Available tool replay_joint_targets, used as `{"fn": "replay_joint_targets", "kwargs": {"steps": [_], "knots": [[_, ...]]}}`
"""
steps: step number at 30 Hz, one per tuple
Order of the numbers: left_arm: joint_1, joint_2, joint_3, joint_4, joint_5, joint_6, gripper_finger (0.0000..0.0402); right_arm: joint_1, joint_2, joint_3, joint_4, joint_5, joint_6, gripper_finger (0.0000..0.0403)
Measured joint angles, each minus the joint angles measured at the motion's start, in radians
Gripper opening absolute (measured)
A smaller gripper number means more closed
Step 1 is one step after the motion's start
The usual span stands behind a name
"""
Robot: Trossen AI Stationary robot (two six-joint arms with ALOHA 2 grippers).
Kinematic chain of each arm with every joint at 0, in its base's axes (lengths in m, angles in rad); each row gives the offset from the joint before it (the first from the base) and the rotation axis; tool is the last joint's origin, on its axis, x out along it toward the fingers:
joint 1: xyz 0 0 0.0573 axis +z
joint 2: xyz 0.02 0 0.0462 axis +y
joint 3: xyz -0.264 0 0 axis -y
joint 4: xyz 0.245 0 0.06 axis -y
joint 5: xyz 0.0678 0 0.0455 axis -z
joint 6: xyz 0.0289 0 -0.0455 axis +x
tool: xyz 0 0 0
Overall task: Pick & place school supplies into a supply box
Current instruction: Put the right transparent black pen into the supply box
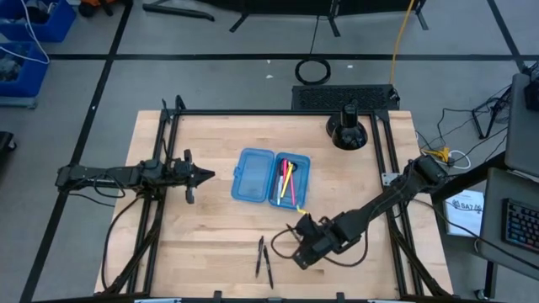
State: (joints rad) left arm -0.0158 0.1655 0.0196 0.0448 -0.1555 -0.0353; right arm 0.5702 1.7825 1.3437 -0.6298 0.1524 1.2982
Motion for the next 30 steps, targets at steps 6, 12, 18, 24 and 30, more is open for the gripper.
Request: {"fn": "replay_joint_targets", "kwargs": {"steps": [6, 12, 18, 24, 30], "knots": [[0.0, 0.0, 0.0, 0.004, 0.0, 0.006, 0.0031, -0.095, -0.068, 0.003, 0.116, 0.087, -0.035, 0.0021], [0.0, 0.0, 0.0, 0.005, 0.004, -0.021, 0.0031, -0.246, -0.141, 0.001, 0.083, 0.081, -0.091, 0.0021], [0.0, 0.0, 0.0, 0.011, 0.006, -0.05, 0.0031, -0.425, -0.161, 0.002, 0.046, 0.026, -0.118, 0.0021], [0.0, 0.0, 0.0, -0.012, 0.007, -0.053, 0.0031, -0.573, -0.131, -0.045, 0.022, -0.084, -0.132, 0.0021], [0.0, 0.0, 0.0, -0.014, 0.008, -0.053, 0.0031, -0.634, -0.118, -0.193, 0.124, -0.209, -0.039, 0.0021]]}}
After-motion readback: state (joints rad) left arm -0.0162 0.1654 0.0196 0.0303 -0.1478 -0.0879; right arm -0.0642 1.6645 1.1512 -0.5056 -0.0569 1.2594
